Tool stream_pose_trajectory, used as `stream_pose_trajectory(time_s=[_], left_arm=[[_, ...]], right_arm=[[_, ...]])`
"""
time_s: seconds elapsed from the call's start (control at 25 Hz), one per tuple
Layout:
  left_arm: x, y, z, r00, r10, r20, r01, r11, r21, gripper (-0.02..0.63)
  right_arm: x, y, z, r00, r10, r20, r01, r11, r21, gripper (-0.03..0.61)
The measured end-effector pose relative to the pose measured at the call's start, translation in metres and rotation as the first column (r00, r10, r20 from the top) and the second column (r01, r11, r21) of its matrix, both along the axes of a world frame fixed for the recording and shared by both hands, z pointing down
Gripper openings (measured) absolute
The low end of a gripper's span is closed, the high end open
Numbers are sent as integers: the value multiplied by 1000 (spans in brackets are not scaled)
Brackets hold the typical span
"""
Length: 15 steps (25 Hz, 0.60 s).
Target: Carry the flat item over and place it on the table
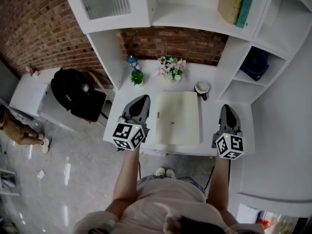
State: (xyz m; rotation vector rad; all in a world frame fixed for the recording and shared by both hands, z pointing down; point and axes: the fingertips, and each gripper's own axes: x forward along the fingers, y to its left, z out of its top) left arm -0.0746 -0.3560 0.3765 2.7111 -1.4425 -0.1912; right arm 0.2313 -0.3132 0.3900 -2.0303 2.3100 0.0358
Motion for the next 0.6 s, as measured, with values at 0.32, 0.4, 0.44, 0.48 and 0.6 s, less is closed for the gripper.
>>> stream_pose_trajectory(time_s=[0.32, 0.4, 0.44, 0.48, 0.6], left_arm=[[-1, -1, 4, 1000, 2, -6, -2, 1000, -23, 28], [-2, -1, 4, 1000, 3, -9, -3, 1000, -27, 28], [-2, -1, 5, 1000, 3, -9, -4, 1000, -29, 28], [-2, -1, 6, 1000, 4, -9, -4, 1000, -31, 28], [-2, 0, 8, 1000, 4, -12, -5, 999, -38, 28]], right_arm=[[0, -1, 4, 1000, 0, 3, 0, 1000, -18, 15], [-1, -1, 5, 1000, -1, 5, 1, 1000, -21, 15], [-1, -1, 6, 1000, 0, 6, 0, 1000, -23, 15], [-1, -1, 6, 1000, 2, 7, -2, 1000, -24, 15], [-1, 0, 8, 1000, 4, 12, -4, 1000, -27, 15]])
